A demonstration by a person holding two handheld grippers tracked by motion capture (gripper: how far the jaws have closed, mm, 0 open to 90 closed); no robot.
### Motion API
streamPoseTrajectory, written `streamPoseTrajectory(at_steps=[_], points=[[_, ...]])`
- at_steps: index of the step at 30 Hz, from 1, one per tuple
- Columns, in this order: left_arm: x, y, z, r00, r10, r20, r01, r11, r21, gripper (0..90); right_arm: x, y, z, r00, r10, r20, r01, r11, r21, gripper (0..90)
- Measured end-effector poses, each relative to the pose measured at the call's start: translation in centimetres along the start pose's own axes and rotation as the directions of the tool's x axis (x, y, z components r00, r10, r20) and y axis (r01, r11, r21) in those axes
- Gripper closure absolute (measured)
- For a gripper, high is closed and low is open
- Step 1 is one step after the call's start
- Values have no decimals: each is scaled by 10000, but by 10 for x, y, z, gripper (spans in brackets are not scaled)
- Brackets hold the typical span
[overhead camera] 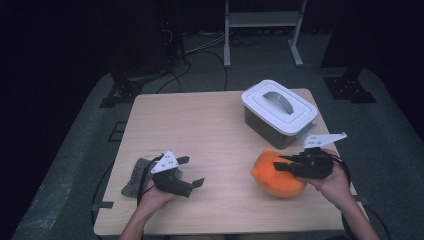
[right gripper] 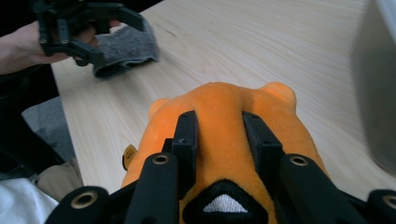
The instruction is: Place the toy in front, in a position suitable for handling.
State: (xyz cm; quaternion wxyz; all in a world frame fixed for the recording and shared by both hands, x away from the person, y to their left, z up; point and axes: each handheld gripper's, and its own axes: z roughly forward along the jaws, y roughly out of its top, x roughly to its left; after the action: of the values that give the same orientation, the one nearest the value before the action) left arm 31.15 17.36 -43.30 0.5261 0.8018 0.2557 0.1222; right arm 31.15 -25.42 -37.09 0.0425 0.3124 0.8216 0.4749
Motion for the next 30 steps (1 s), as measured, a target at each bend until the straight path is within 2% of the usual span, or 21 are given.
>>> streamPoseTrajectory(at_steps=[6, 8, 9, 12, 20, 24, 25, 28, 30], points=[[6, 1, -8, 9998, -121, -129, 119, 9997, -194, 32, 17, 26, 35, 9955, -640, -700, 661, 9974, 285, 684], [8, 1, -11, 9997, -193, -149, 189, 9995, -251, 33, 22, 36, 53, 9908, -880, -1029, 929, 9947, 442, 684], [9, 1, -13, 9996, -200, -192, 195, 9995, -268, 33, 22, 36, 53, 9908, -880, -1029, 929, 9947, 442, 684], [12, 1, -17, 9993, -261, -276, 250, 9990, -377, 33, 26, 42, 70, 9870, -988, -1268, 1063, 9929, 542, 684], [19, 1, -24, 9985, -367, -414, 347, 9982, -481, 33, 31, 47, 107, 9742, -1245, -1882, 1401, 9875, 720, 681], [20, 1, -27, 9981, -416, -447, 392, 9978, -527, 33, 34, 48, 113, 9702, -1309, -2037, 1469, 9870, 656, 680], [21, 1, -27, 9981, -418, -453, 394, 9978, -536, 33, 35, 47, 118, 9653, -1489, -2144, 1662, 9839, 651, 678], [21, 1, -28, 9980, -459, -440, 435, 9976, -534, 33, 36, 45, 122, 9607, -1669, -2218, 1856, 9804, 664, 671], [22, 1, -29, 9982, -382, -461, 361, 9982, -473, 33, 37, 42, 128, 9561, -1882, -2245, 2110, 9740, 821, 667]])
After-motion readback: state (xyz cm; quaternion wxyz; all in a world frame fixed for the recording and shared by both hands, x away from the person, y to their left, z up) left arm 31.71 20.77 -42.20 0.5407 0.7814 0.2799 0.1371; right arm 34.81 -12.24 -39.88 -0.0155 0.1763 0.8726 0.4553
